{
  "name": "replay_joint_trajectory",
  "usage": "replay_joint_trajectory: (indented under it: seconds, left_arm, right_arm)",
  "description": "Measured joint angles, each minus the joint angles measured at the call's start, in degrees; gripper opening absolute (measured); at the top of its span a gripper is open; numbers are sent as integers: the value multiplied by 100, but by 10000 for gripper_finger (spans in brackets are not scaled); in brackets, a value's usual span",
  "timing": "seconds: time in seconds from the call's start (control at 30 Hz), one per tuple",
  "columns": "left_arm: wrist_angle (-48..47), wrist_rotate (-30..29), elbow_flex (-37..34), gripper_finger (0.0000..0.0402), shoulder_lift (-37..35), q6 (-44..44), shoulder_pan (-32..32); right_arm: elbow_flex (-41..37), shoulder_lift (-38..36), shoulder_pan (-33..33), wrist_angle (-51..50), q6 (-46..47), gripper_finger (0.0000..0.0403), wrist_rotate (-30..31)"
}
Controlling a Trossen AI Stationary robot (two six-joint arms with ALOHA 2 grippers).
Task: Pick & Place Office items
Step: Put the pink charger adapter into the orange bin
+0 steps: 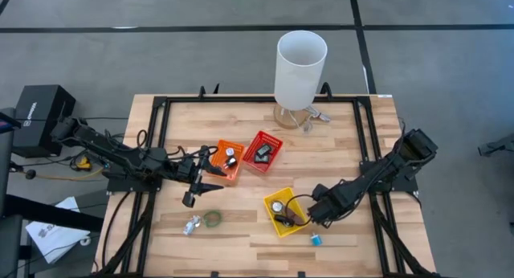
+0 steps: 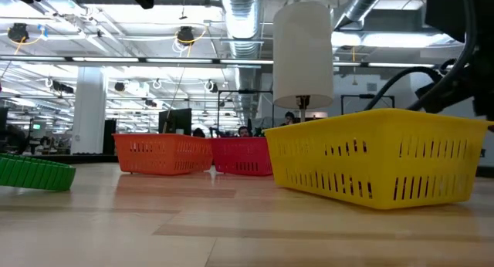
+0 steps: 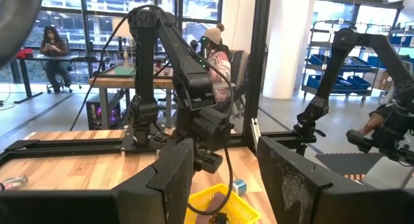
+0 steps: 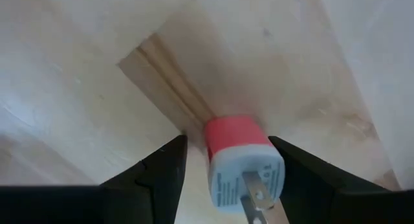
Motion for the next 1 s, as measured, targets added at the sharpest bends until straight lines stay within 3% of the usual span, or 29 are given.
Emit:
replay_joint_trajectory:
  seconds: [0.23,0.57,0.8,1.0]
  left_arm:
    - [20,-1,-1,167,0,-1,-1]
    - [17,0,-1,167,0,17,0]
    - [17,0,1,167,0,17,0]
    - [18,-1,0,167,0,20,-1]
  right_arm:
    - [-38,-7,-55,63,-56,200,-22]
    - [-31,-7,-81,184,-34,132,-66]
    - [350,19,-208,233,-129,140,317]
    - [1056,17,-495,180,-1059,131,838]
